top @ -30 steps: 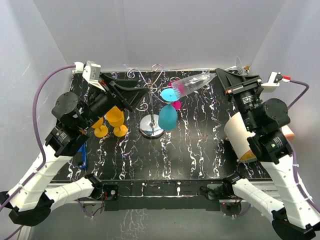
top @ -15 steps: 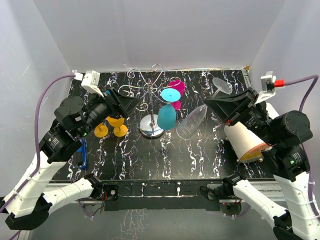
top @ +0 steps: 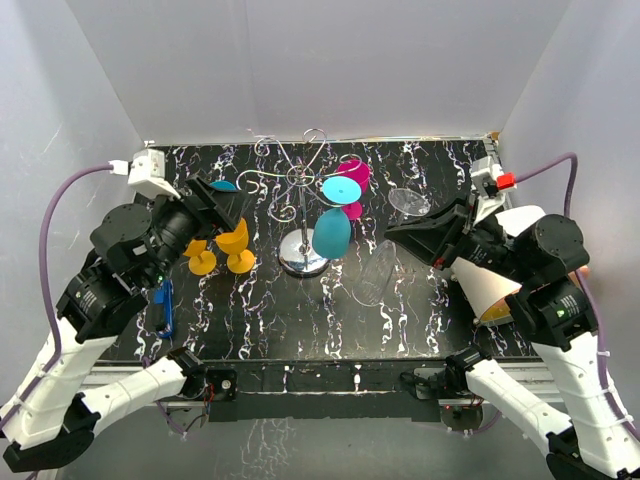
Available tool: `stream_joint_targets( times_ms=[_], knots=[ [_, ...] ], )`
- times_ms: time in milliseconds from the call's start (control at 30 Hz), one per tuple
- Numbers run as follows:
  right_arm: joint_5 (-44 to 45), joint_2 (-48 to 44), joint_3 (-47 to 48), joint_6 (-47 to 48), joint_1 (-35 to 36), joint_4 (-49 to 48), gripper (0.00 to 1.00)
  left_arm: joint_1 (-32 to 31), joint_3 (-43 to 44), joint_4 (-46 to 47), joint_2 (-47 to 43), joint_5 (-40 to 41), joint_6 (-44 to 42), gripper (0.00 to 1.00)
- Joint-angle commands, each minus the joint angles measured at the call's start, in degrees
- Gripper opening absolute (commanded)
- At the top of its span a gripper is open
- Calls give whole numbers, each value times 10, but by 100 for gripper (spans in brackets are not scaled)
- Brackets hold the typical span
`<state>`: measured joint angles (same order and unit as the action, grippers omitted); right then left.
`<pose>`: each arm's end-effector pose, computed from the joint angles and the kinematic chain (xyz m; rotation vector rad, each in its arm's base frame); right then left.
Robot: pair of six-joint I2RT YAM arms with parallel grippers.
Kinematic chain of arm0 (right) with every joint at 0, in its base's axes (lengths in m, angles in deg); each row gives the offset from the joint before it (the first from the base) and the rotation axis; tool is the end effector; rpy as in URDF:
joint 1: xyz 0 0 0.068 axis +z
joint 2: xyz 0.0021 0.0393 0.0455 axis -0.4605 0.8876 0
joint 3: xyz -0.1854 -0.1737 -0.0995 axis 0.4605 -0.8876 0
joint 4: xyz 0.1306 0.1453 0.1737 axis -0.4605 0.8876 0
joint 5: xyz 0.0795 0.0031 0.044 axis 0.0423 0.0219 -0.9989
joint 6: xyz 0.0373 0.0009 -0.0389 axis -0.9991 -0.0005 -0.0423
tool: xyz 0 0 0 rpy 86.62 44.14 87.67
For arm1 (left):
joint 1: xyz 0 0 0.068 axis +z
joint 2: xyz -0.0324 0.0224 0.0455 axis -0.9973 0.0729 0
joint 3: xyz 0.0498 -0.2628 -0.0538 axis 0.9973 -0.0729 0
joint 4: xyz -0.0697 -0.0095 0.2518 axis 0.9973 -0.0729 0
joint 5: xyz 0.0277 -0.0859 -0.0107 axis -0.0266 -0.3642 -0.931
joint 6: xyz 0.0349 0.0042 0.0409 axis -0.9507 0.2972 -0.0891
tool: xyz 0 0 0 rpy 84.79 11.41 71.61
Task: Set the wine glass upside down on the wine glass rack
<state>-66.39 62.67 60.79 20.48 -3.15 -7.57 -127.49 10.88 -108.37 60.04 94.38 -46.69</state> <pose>0.0895 0.0650 0.4676 -0.5981 1.4494 1.1571 0.1068 -0.0799 0.4882 -0.1555 1.6006 -0.7864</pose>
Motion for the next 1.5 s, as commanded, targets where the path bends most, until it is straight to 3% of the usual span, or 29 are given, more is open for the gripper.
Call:
stream_joint_targets(
  times_ms=[0,300,467,700,867,1000,1300,1467],
  knots=[
    [-13,1,-13,-5,-1,-53,0,3,-11,7,-10,49,-15,67],
    [8,33,-34,-4,-1,-75,0,3,-34,-6,-18,80,-26,68],
    [41,58,-9,55,-1,16,0,3,-37,-10,-8,98,-46,68],
    [196,98,38,160,-1,127,0,3,-40,-4,5,101,-62,69],
    [297,143,67,195,-1,95,0,3,-34,3,13,101,-77,69],
    [357,180,74,211,-1,42,0,3,-57,46,-6,157,-111,70],
    [343,285,101,241,-25,-34,0,3,-81,96,-22,197,-166,73],
    [261,300,86,257,-66,-74,0,3,-77,86,-15,187,-162,74]
  ],
)
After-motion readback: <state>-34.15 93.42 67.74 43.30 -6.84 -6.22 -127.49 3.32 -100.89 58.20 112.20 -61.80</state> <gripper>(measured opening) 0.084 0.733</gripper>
